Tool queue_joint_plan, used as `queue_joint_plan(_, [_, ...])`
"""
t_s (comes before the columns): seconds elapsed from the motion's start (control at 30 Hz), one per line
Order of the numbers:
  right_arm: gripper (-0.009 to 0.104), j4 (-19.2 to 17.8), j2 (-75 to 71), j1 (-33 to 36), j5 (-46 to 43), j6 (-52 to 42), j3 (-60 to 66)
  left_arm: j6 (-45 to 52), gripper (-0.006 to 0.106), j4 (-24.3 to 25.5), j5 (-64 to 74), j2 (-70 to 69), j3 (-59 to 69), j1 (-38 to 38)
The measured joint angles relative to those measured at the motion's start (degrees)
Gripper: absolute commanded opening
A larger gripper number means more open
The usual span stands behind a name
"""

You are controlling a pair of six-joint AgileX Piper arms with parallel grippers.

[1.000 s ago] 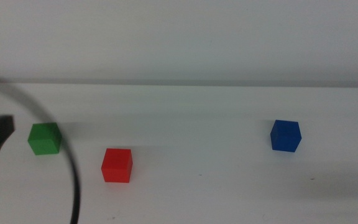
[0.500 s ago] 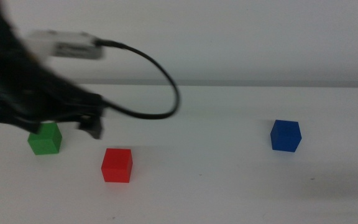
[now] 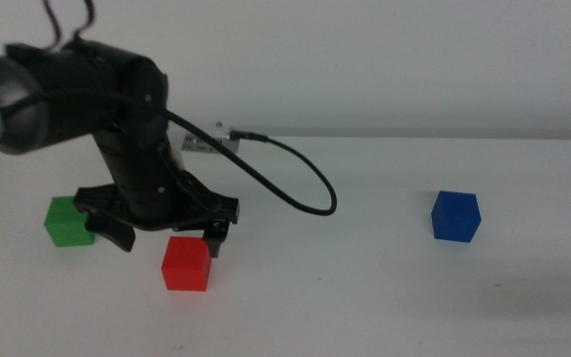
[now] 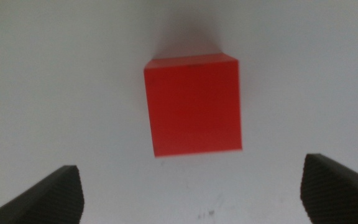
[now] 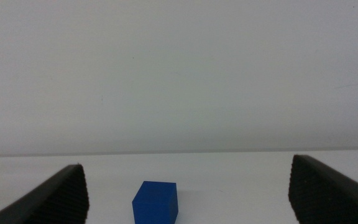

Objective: Stack red cubes first, then green, then blue cubes in a specific spot.

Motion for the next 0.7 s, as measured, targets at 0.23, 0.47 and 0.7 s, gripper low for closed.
queue_joint_plan(0.23, [0.085,0.00,0.00,0.00,0.00,0.00,0.00,-2.12,0.094,0.23,-3.98,4.06,0.00,0.00])
queue_joint_plan(0.47, [0.085,0.00,0.00,0.00,0.00,0.00,0.00,-3.39,0.094,0.34,-6.84,6.04,0.00,0.00])
queue_joint_plan(0.7, [0.085,0.00,0.00,0.00,0.00,0.00,0.00,-5.92,0.094,2.60,-8.38,7.38,0.00,0.00])
